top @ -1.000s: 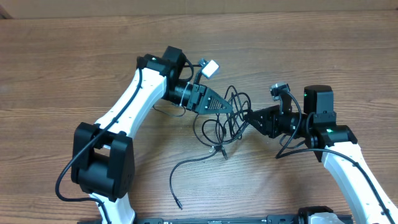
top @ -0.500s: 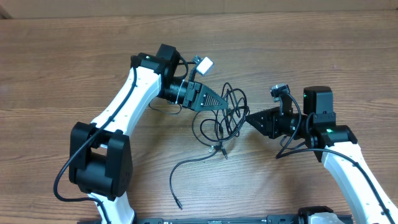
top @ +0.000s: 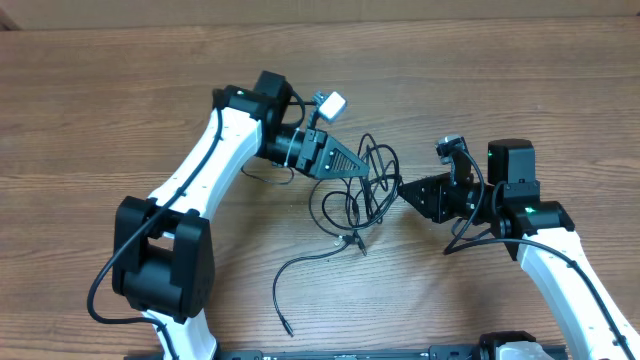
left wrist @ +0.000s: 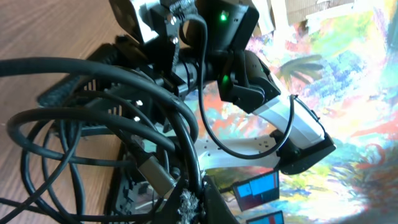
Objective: Untangle cables
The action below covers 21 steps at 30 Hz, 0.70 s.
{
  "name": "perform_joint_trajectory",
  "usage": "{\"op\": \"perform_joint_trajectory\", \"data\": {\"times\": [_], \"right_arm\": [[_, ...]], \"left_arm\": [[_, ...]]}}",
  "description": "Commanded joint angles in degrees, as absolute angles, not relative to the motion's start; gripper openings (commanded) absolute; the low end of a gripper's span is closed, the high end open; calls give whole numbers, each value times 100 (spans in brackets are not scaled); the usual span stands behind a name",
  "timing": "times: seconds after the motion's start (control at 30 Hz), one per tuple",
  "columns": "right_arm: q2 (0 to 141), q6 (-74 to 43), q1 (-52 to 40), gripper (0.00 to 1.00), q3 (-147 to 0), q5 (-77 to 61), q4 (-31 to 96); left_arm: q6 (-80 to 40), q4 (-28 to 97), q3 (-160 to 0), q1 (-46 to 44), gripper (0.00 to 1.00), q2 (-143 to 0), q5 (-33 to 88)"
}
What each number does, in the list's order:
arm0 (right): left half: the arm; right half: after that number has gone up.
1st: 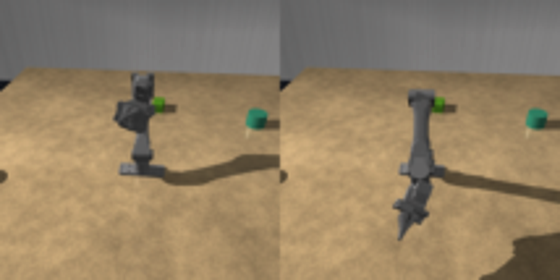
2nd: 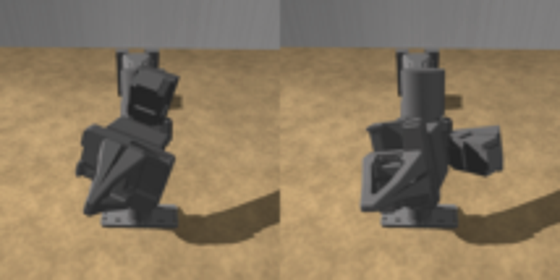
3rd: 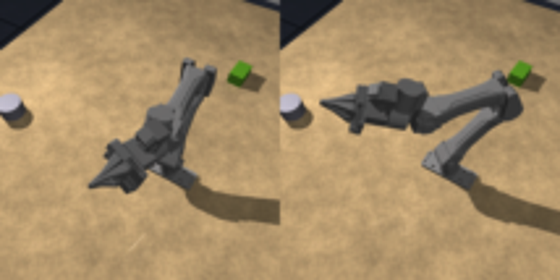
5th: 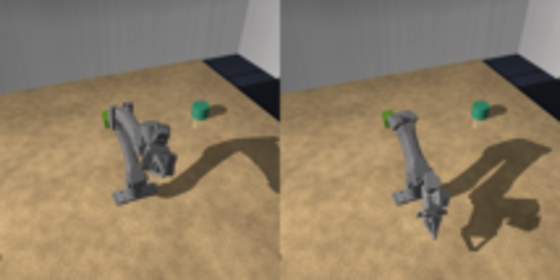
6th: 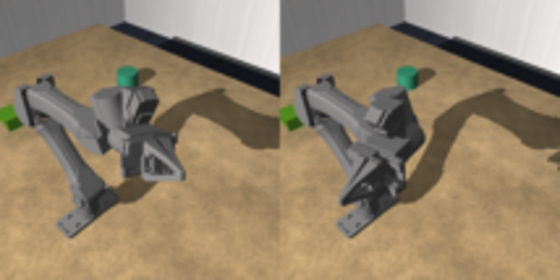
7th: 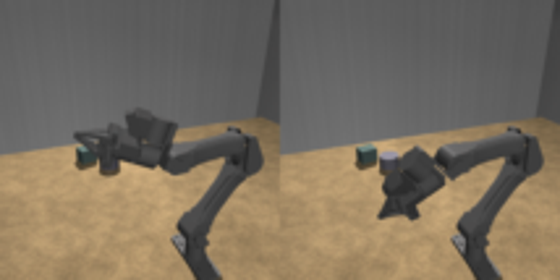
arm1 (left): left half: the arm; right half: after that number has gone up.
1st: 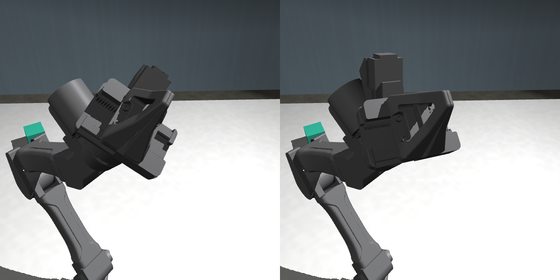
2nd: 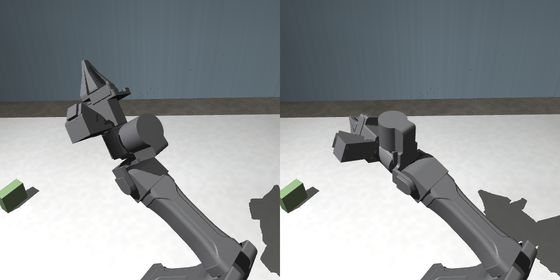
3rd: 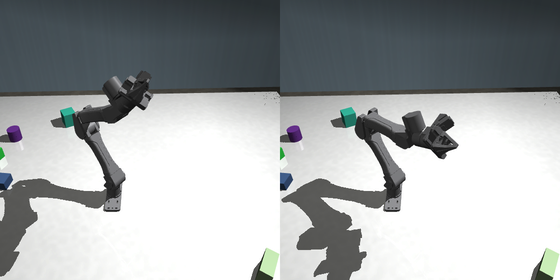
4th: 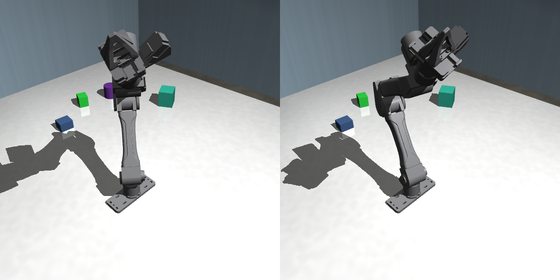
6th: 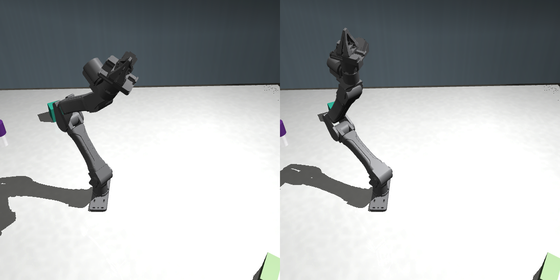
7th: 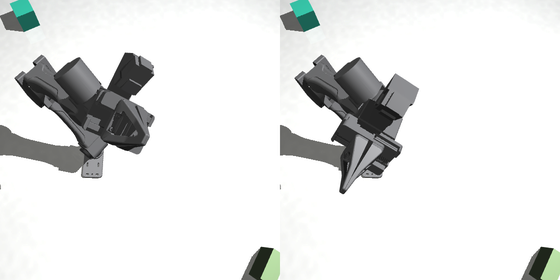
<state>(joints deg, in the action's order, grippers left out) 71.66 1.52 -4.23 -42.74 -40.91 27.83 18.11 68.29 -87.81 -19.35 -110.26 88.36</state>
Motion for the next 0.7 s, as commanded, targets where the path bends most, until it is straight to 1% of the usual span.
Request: {"op": "perform_joint_trajectory", "data": {"times": [0.0,0.2,0.37,0.53,0.67], "right_arm": [[7183,202,-456,29,-4281,-4123,2755],[7183,202,-456,29,-4281,-4311,2753],[7183,200,-456,29,-4281,-4589,2659],[7183,193,-456,29,-4281,-5339,2209],[7181,130,-456,29,-4281,-5841,1732]], "left_arm": [[1752,6823,-8923,-2147,4,-10895,9061],[1522,6807,-9133,-2300,4,-10895,9061],[744,6805,-9500,-2357,4,-10895,9061],[307,6807,-9902,-2397,4,-10895,9061],[294,6785,-10062,-2403,4,-10895,9059]]}}
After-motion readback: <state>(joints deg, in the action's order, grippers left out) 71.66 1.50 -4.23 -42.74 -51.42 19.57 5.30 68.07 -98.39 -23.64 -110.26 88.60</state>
